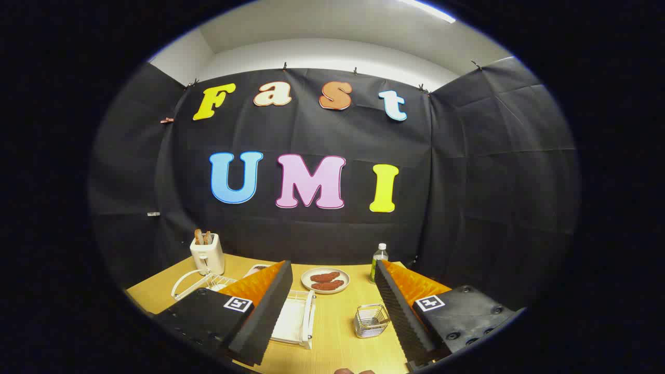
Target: Take the plate from the dish rack, then take the spoon from the basket and place it into the plate.
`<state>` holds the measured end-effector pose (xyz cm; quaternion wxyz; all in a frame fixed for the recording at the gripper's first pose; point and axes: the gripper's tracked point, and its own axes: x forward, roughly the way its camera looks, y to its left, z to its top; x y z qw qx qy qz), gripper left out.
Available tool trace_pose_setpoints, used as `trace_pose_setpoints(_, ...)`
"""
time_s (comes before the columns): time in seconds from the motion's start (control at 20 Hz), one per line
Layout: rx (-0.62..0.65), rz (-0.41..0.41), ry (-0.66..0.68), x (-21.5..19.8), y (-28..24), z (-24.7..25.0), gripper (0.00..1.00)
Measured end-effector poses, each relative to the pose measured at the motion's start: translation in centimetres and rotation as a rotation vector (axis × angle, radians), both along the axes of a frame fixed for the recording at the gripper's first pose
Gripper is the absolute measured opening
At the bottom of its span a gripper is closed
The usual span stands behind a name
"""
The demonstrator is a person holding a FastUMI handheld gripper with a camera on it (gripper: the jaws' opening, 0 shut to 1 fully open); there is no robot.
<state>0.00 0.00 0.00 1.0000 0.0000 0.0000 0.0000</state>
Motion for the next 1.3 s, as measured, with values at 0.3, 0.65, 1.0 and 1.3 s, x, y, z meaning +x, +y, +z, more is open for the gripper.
trace_pose_setpoints(0.3,0.0,-0.03,0.012,-0.4,-0.6,-0.5,0.97)
trace_pose_setpoints(0.65,0.016,-0.043,0.024,-0.8,-0.2,-1.1,0.97)
trace_pose_setpoints(1.0,-0.005,-0.017,0.088,0.7,1.4,-1.6,0.98)
trace_pose_setpoints(1.3,0.004,0.057,0.13,5.4,6.2,-0.6,0.97)
